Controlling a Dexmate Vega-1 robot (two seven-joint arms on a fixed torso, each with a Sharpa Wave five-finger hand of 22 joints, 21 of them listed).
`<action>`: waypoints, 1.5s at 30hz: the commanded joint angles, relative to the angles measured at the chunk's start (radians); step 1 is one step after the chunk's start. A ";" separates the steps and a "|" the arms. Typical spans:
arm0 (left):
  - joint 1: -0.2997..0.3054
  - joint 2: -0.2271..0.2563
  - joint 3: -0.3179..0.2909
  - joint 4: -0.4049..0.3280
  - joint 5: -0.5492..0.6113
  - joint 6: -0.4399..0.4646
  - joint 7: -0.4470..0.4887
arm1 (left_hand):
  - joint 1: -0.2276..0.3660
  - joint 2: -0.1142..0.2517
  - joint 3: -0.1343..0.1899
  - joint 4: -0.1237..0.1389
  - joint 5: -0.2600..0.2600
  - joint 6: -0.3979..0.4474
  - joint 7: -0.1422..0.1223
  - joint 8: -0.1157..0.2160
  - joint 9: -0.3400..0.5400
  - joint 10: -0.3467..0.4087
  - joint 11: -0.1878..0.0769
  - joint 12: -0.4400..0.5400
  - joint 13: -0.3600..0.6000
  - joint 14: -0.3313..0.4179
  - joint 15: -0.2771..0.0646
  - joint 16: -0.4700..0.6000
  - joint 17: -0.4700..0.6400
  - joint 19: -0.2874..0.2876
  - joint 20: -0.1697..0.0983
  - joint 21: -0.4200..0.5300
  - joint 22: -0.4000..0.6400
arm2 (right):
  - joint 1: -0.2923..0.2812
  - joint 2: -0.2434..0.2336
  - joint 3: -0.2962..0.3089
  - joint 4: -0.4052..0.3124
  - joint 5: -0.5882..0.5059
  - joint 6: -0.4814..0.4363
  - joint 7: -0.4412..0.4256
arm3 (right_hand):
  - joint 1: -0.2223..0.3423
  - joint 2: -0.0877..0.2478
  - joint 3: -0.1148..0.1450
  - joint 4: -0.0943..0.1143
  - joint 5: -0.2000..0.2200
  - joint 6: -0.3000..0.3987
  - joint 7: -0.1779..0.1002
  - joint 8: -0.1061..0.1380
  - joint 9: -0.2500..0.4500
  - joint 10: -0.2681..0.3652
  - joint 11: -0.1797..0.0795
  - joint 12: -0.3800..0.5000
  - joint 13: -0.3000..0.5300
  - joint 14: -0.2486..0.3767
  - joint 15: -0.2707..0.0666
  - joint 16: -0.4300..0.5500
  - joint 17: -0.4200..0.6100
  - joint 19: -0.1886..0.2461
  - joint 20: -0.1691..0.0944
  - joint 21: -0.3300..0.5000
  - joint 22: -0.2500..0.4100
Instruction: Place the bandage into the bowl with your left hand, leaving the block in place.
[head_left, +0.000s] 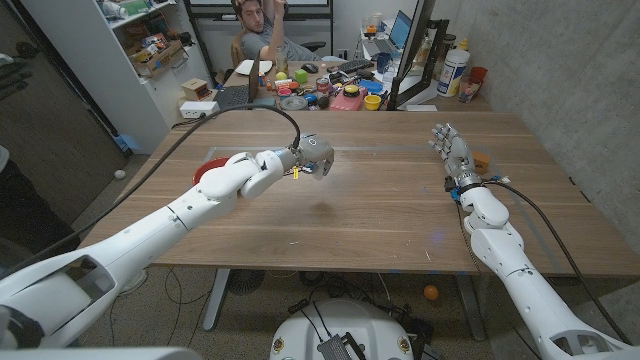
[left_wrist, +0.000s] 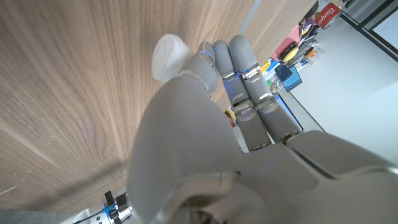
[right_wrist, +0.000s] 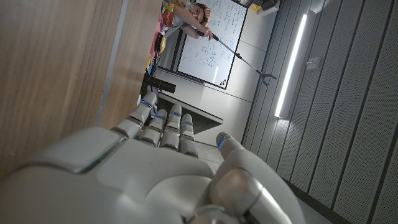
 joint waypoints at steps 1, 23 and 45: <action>0.028 -0.008 -0.041 -0.013 0.000 0.049 0.147 | 0.001 0.002 0.021 0.010 0.010 0.053 0.042 -0.005 0.003 0.045 0.034 0.000 0.007 0.087 -0.116 -0.006 0.003 0.010 -0.118 0.011 0.001 | 0.004 -0.002 -0.001 0.007 -0.002 0.008 0.001 | -0.013 0.045 0.009 0.000 0.006 0.009 -0.003 0.007 0.002 0.005 0.002 0.002 0.004 0.009 0.000 -0.004 0.003 0.010 -0.021 -0.003 0.004; 0.065 0.033 -0.116 -0.070 -0.153 0.050 0.091 | -0.002 -0.005 0.044 0.014 0.013 0.062 0.042 -0.012 0.005 0.049 0.048 -0.010 0.016 0.112 -0.115 -0.026 0.010 0.009 -0.118 0.035 -0.007 | 0.011 -0.014 -0.003 0.007 -0.003 0.008 0.015 | -0.014 0.044 0.012 0.000 0.007 0.010 -0.002 0.006 0.002 0.005 0.003 0.000 0.004 0.009 0.000 -0.006 0.004 0.010 -0.021 -0.007 0.004; 0.235 0.161 -0.270 -0.292 -0.179 0.214 -0.104 | -0.008 -0.012 0.063 0.015 0.016 0.062 0.041 -0.018 0.008 0.058 0.046 -0.019 0.023 0.125 -0.116 -0.041 0.016 0.005 -0.117 0.054 -0.009 | 0.032 -0.013 -0.032 0.014 -0.006 0.006 0.049 | -0.015 0.043 0.014 -0.001 0.006 0.011 -0.002 0.006 0.002 0.007 0.005 0.000 0.004 0.010 0.000 -0.006 0.004 0.011 -0.021 -0.012 0.004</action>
